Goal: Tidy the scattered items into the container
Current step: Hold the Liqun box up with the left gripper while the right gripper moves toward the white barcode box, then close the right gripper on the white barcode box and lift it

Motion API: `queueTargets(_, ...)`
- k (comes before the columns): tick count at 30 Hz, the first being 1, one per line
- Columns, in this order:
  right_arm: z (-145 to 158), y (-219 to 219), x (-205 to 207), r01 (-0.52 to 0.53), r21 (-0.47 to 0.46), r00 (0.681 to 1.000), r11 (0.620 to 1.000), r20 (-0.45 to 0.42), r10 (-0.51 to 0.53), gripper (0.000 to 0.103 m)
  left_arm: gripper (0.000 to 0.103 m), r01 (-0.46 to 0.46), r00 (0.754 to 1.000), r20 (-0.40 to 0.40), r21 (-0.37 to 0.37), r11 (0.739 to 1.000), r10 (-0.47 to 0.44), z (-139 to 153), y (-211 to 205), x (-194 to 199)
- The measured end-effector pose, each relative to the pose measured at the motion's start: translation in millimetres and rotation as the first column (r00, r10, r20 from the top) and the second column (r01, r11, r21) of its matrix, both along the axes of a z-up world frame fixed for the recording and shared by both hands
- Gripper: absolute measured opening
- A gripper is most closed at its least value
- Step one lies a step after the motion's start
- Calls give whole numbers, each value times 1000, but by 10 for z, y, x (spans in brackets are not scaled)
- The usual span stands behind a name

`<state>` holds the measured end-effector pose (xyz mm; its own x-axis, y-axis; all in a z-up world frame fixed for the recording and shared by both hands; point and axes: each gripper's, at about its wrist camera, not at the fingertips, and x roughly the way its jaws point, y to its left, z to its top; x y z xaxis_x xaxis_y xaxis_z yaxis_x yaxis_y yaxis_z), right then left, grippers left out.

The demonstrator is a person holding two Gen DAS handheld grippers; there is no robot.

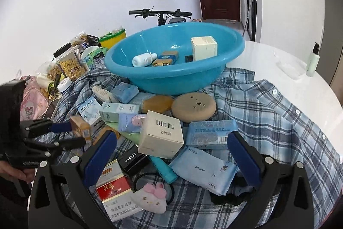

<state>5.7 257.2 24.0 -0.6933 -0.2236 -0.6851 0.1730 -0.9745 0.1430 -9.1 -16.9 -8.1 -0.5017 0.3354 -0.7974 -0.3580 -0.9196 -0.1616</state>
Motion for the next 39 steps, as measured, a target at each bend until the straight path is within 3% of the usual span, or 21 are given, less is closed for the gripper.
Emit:
queueTargets(7, -76, 14, 8, 4, -23, 1000, 1000, 27, -4, 103, 59, -43, 999, 9, -131, 990, 45, -263, 198, -74)
queueTargets(12, -94, 60, -7, 17, -29, 999, 999, 31, -16, 103, 59, -76, 996, -60, -158, 985, 67, -282, 298, -51)
queueTargets(21, -141, 82, -67, 10, -47, 999, 999, 41, -8, 103, 56, -70, 995, -71, -38, 997, 67, -248, 167, 9)
queueTargets(26, -185, 71, -187, -43, -124, 996, 991, 69, 51, 103, 56, -58, 997, -43, 24, 998, 59, -202, 118, 27)
queueTargets(34, -309, -51, -383, -92, -148, 990, 985, 94, 107, 101, 56, -77, 995, -64, 17, 997, 78, -105, 79, 61)
queueTargets(36, -343, -75, -419, -103, -159, 988, 982, 98, 119, 92, 56, -79, 995, -65, 16, 997, 80, -97, 70, 58)
queueTargets(39, -400, -87, -454, -117, -184, 985, 976, 106, 138, 87, 56, -81, 995, -63, 19, 997, 82, -91, 57, 64)
